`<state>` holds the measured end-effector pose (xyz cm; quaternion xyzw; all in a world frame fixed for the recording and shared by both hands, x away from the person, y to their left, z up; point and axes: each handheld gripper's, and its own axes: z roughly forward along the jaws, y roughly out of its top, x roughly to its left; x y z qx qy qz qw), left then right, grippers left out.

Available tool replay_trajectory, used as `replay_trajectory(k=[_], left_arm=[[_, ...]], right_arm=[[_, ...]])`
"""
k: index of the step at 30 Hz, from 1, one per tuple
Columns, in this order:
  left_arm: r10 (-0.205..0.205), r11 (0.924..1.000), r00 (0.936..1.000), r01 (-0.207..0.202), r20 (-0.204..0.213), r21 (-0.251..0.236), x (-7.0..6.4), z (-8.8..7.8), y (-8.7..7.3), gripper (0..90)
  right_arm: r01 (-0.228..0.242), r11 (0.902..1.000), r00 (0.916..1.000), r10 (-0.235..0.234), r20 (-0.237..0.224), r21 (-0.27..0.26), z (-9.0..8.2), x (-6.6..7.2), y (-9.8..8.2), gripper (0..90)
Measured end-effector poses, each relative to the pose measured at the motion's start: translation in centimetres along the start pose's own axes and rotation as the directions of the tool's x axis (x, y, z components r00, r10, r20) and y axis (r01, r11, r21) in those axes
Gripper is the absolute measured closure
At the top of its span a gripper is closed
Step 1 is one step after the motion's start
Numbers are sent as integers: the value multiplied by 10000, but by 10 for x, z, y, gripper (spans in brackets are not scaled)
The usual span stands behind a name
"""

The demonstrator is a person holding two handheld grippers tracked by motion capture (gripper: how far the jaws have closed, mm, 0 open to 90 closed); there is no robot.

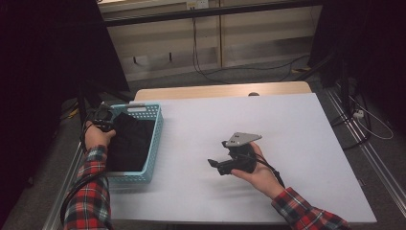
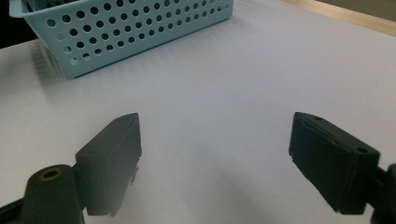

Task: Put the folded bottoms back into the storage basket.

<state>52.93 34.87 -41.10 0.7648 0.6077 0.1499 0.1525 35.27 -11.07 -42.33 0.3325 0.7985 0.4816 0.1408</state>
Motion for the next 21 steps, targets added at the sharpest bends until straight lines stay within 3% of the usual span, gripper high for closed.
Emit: replay_trajectory(k=[2, 6, 11, 15, 18, 21], left_arm=[[-170, 9998, 9998, 171, 46, -61, 1, -1, -2, 900], [-113, 9999, 9999, 113, 97, -40, -2, -5, 0, 900], [452, 9982, 9989, -446, 154, -409, -13, -23, 9, 873], [783, 9944, 9956, -742, 523, -754, -29, -31, 14, 864], [898, 9949, 9902, -843, 1070, -554, -43, -25, 13, 900], [904, 9959, 9882, -895, 1233, -129, -52, -14, 7, 900]], right_arm=[[22, 10000, 10000, -22, 5, 22, 1, 1, 0, 162], [58, 9999, 10000, -58, -30, 83, 2, 2, -1, 160], [105, 9999, 9999, -105, -58, 91, 1, 3, -1, 158], [90, 10000, 10000, -90, -37, 23, 1, 3, 0, 158], [102, 9999, 9999, -102, -39, 54, 0, 4, 0, 157], [99, 9999, 10000, -99, -9, 55, -1, 3, -1, 156]])
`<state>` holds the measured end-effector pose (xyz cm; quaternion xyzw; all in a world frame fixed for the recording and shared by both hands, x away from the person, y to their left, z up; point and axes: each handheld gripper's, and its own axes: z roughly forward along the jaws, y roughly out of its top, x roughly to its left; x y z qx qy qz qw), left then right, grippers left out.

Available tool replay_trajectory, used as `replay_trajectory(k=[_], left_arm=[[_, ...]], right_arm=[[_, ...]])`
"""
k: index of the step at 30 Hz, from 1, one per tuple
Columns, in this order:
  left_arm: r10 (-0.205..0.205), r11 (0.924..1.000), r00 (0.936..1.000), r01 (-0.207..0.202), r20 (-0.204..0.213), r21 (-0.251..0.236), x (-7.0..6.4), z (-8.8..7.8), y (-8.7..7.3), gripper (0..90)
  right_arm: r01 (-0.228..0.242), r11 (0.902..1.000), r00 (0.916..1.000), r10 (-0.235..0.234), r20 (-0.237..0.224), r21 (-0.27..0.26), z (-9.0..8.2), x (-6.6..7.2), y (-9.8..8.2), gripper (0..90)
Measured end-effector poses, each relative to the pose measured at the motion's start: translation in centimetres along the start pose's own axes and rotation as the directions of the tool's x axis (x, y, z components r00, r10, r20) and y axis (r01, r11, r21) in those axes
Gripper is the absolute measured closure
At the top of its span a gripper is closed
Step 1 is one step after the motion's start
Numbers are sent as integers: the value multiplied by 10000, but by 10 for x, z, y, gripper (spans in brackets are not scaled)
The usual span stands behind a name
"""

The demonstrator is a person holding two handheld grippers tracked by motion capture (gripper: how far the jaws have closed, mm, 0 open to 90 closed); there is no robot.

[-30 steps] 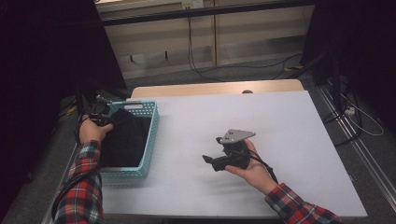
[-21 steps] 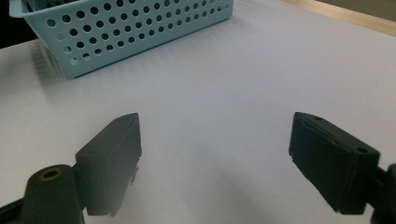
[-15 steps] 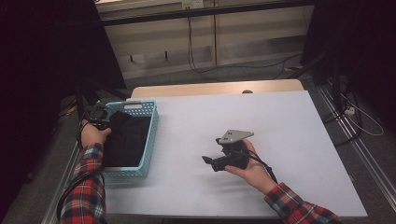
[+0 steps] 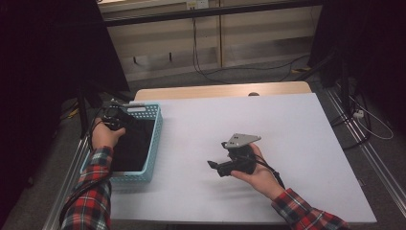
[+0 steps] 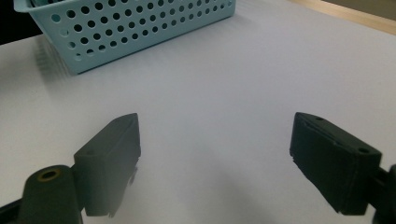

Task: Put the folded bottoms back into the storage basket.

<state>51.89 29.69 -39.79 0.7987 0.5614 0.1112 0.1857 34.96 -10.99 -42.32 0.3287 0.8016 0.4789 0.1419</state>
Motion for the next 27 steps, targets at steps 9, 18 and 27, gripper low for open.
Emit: replay_trajectory(k=[9, 18, 27], left_arm=[[-699, 9961, 9964, 671, 478, 581, -1, 21, -10, 900], [-483, 9984, 9954, 455, 833, 346, -10, 19, -10, 900], [-354, 9985, 9992, 347, -160, -415, 17, -11, -3, 900]], right_arm=[[-9, 9999, 10000, 9, 35, -147, -3, 0, 0, 156], [74, 9998, 10000, -73, 47, -163, -4, 1, 0, 156], [4, 9998, 9999, -1, 122, -212, -6, -1, -1, 156]])
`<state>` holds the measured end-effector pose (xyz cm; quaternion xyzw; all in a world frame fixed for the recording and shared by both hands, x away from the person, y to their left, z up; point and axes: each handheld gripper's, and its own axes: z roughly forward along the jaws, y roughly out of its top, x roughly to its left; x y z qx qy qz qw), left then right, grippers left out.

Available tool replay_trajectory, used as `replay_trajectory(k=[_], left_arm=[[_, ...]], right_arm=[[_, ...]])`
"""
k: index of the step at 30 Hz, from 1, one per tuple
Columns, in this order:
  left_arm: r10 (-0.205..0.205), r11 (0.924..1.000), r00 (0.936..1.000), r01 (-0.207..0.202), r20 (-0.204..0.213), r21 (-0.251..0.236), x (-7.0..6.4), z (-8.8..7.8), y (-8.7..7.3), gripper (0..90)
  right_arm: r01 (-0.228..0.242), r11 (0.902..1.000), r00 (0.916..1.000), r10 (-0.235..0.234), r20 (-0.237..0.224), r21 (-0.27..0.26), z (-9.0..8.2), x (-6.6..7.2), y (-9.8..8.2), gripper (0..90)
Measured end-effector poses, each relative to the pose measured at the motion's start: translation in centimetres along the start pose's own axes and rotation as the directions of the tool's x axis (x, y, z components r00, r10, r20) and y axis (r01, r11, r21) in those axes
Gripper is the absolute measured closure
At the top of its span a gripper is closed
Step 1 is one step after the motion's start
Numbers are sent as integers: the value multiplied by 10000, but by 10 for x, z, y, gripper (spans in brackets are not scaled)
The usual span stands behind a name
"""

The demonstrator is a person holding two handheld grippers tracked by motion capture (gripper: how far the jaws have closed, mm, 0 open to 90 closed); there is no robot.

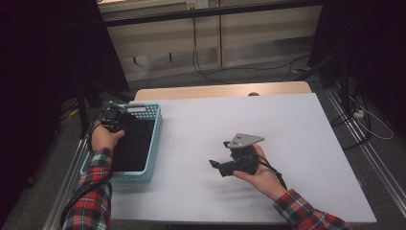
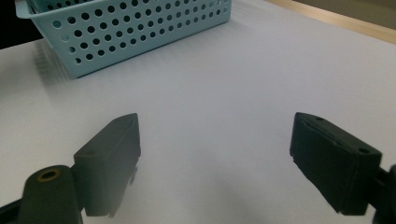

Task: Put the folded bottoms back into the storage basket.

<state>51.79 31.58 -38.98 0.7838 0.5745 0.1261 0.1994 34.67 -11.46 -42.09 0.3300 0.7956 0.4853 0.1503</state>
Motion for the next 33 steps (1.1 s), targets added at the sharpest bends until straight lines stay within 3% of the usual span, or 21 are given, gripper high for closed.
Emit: replay_trajectory(k=[2, 4, 10, 13, 15, 19, 24, 25, 33], left_arm=[[-131, 9998, 9998, 129, -175, -132, 9, 0, 0, 900], [-375, 9993, 9991, 375, -216, -27, 16, 4, -3, 900], [-584, 9976, 9946, 613, -858, 320, 29, 18, -14, 900], [-419, 9983, 9927, 463, -1131, 367, 30, 17, -15, 900], [-517, 9981, 9918, 554, -1165, 287, 30, 13, -15, 900], [-212, 9997, 9926, 230, -1191, 130, 28, -1, -11, 896], [-251, 9996, 9966, 239, -788, -158, 22, -20, -5, 791], [-79, 9998, 9979, 68, -645, -180, 20, -23, -5, 780], [212, 9976, 9984, -177, 519, -668, -8, -39, -4, 577]], right_arm=[[13, 10000, 10000, -13, -8, 9, 1, 0, 0, 156], [-2, 10000, 10000, 2, -21, 32, 2, 0, 0, 156], [60, 9999, 10000, -59, -62, 107, 3, 1, -1, 156], [12, 9999, 10000, -11, -46, 111, 2, 0, -1, 155], [20, 9999, 10000, -19, -35, 127, 1, -1, -1, 153], [56, 9999, 10000, -57, 42, 109, -3, -3, -2, 153], [-26, 10000, 9999, 24, 135, 93, -9, -9, -3, 153], [-50, 9999, 9999, 48, 166, 93, -11, -10, -4, 153], [-205, 9997, 9992, 200, 342, 161, -24, -19, -11, 153]])
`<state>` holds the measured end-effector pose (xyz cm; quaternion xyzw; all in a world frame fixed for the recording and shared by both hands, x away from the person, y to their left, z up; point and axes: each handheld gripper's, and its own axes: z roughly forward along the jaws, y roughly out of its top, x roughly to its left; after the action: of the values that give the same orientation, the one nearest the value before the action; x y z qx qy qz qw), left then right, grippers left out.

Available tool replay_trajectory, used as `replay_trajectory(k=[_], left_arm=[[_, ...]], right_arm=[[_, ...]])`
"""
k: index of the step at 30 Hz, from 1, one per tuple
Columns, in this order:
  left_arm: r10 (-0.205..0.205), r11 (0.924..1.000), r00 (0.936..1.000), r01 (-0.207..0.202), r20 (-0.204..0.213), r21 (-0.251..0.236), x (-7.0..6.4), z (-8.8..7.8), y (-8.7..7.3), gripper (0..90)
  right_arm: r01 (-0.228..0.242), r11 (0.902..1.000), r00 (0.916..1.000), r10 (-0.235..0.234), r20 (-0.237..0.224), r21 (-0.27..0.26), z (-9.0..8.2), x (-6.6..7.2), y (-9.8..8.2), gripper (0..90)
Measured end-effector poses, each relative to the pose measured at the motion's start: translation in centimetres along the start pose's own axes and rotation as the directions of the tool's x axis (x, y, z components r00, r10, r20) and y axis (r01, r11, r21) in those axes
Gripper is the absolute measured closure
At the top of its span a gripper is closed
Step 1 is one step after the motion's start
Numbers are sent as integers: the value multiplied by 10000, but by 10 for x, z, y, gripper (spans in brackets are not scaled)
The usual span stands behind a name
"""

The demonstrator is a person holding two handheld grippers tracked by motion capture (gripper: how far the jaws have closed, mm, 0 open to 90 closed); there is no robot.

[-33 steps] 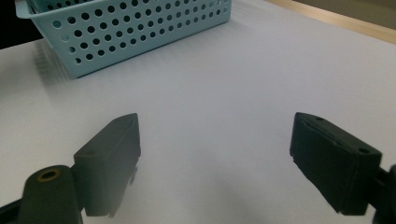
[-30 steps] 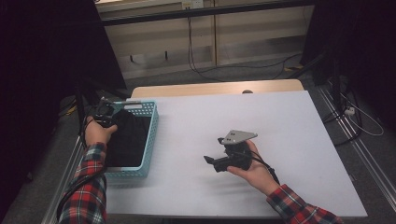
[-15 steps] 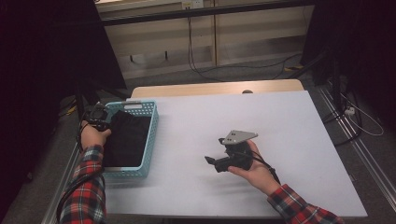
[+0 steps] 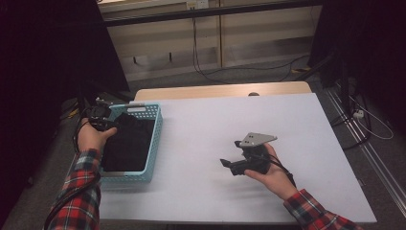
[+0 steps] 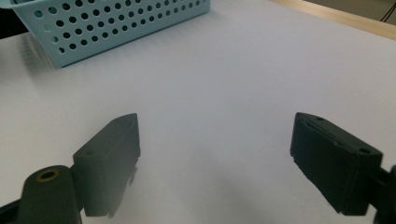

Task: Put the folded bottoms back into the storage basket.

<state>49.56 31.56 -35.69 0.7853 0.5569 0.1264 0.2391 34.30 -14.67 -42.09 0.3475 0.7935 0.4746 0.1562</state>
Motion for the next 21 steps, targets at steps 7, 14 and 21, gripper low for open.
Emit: replay_trajectory(k=[7, 14, 21], left_arm=[[536, 9976, 9932, -487, 1030, -498, -38, -9, 0, 420], [1287, 9909, 9745, -1188, 1838, -636, -77, -11, 3, 341], [1849, 9822, 9481, -1699, 2587, -796, -114, -3, -3, 298]], right_arm=[[-192, 9997, 9997, 194, 144, -133, -16, -7, -8, 153], [-536, 9981, 9980, 545, 314, -297, -37, -16, -17, 153], [-717, 9969, 9963, 732, 461, -336, -53, -25, -27, 153]])
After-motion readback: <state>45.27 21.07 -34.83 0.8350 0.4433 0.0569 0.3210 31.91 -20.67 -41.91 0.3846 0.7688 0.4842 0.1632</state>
